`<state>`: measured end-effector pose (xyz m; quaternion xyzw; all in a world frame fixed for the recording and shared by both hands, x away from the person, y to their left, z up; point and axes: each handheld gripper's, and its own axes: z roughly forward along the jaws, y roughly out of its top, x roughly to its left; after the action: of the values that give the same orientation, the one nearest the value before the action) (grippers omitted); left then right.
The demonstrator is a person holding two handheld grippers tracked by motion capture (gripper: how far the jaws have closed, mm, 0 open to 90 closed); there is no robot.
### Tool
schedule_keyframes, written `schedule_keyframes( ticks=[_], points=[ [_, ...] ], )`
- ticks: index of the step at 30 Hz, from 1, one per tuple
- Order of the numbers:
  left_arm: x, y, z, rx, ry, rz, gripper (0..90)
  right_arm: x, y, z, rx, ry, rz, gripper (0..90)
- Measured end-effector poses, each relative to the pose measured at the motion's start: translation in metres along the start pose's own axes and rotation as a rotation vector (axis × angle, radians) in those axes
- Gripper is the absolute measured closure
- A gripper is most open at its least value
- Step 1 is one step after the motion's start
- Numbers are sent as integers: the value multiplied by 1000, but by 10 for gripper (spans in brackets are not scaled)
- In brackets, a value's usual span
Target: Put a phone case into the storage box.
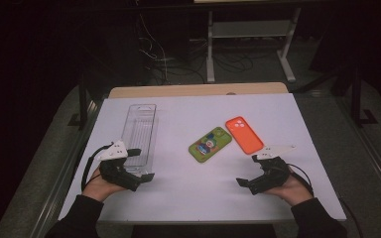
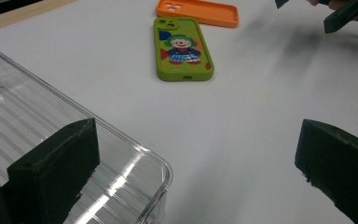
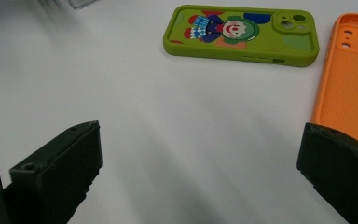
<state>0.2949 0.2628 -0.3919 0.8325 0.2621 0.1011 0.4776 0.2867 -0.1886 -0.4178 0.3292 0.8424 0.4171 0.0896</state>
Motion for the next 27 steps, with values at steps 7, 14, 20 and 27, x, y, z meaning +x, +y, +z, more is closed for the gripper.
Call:
schedule_keyframes(
  ticks=[7, 14, 20, 27],
  points=[
    [-1, 0, 0, 3, 2, 4, 0, 1, 2, 0, 13, -9, 5, 0],
    [0, 0, -1, 2, -1, -9, 0, 1, 6, 1, 28, -9, 12, 0],
    [2, 2, 0, 3, 4, -3, 0, -1, 11, 3, 32, -27, 48, 0],
    [2, 3, 2, 17, 9, -1, 0, -5, 22, 4, 56, -55, 78, 0]
  ],
)
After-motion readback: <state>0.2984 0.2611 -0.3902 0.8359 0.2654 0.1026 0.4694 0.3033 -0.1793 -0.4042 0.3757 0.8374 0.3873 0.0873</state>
